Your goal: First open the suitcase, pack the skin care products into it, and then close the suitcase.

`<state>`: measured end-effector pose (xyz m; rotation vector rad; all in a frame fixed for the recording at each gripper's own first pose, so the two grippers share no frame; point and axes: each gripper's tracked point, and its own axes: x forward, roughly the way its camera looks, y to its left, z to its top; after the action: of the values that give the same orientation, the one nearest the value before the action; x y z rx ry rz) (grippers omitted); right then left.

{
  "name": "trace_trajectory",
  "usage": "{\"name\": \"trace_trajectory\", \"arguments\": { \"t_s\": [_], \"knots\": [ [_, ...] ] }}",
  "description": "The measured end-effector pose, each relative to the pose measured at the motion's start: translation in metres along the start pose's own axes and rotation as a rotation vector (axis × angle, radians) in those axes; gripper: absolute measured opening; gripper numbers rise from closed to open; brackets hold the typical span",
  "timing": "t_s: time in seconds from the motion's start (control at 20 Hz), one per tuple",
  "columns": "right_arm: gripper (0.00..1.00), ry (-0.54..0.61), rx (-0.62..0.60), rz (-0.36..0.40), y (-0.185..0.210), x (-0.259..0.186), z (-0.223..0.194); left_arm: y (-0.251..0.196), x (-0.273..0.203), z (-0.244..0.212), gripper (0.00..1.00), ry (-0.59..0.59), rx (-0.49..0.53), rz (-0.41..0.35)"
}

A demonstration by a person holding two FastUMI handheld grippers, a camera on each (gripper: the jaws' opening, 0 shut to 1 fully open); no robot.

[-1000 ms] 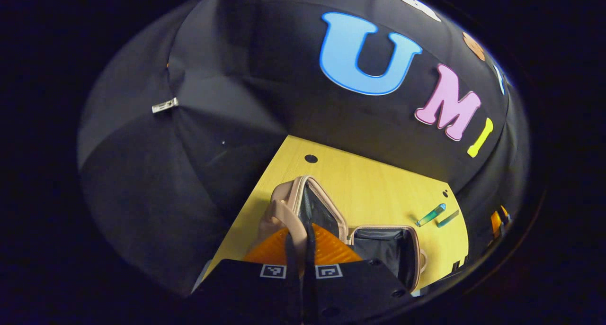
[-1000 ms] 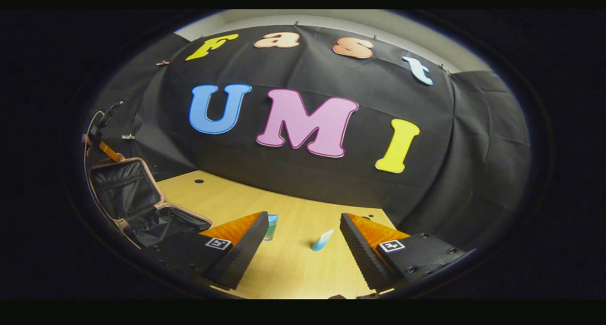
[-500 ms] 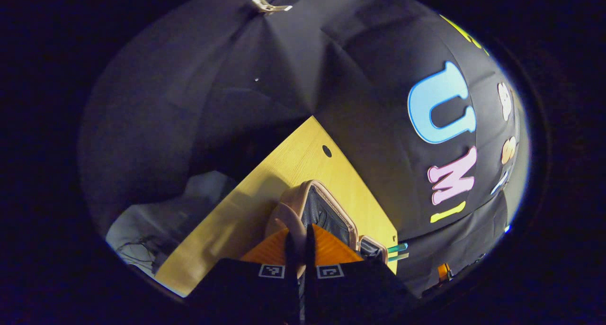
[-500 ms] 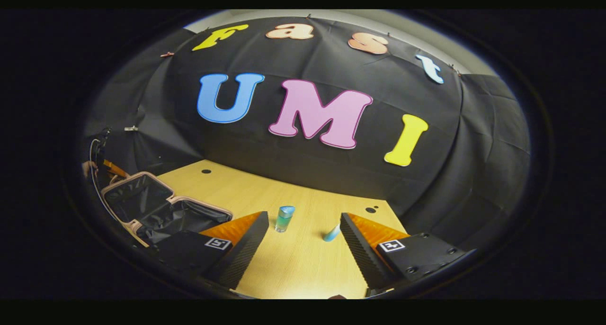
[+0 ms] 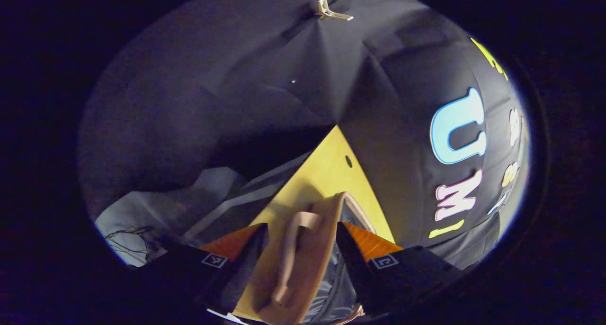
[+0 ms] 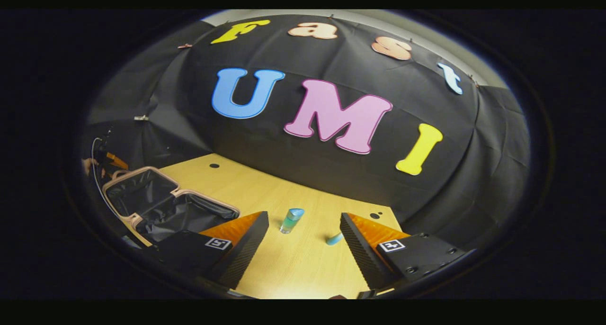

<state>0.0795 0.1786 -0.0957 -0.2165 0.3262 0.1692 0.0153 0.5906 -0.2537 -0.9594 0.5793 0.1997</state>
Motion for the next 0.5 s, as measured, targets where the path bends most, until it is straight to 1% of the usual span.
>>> {"name": "trace_trajectory", "arguments": {
  "t_s": [0.05,0.1,0.2,0.25,0.3,0.4,0.5],
  "knots": [
    [0.96,-0.002,-0.015,0.007,0.002,0.0,-0.001,-0.002,-0.008,-0.001,0.88,-0.015,0.017,0.002],
    [0.96,-0.006,-0.019,0.013,0.004,0.0,-0.001,-0.001,-0.017,-0.002,0.94,-0.05,0.06,0.022],
    [0.96,-0.002,-0.008,0.03,0.007,0.002,-0.005,-0.002,-0.031,0.004,0.94,-0.107,0.188,0.093],
    [0.97,0.0,0.0,0.032,0.007,0.003,-0.009,-0.013,-0.04,0.007,0.94,-0.129,0.257,0.12],
    [0.96,0.0,0.009,0.028,0.005,0.003,-0.011,-0.031,-0.048,0.006,0.94,-0.148,0.324,0.137],
    [0.96,0.011,0.045,0.012,-0.004,0.004,-0.021,-0.075,-0.06,-0.004,0.94,-0.176,0.462,0.129],
    [0.96,0.025,0.078,-0.013,-0.016,0.006,-0.031,-0.119,-0.061,-0.018,0.94,-0.204,0.579,0.129]
  ]
}}
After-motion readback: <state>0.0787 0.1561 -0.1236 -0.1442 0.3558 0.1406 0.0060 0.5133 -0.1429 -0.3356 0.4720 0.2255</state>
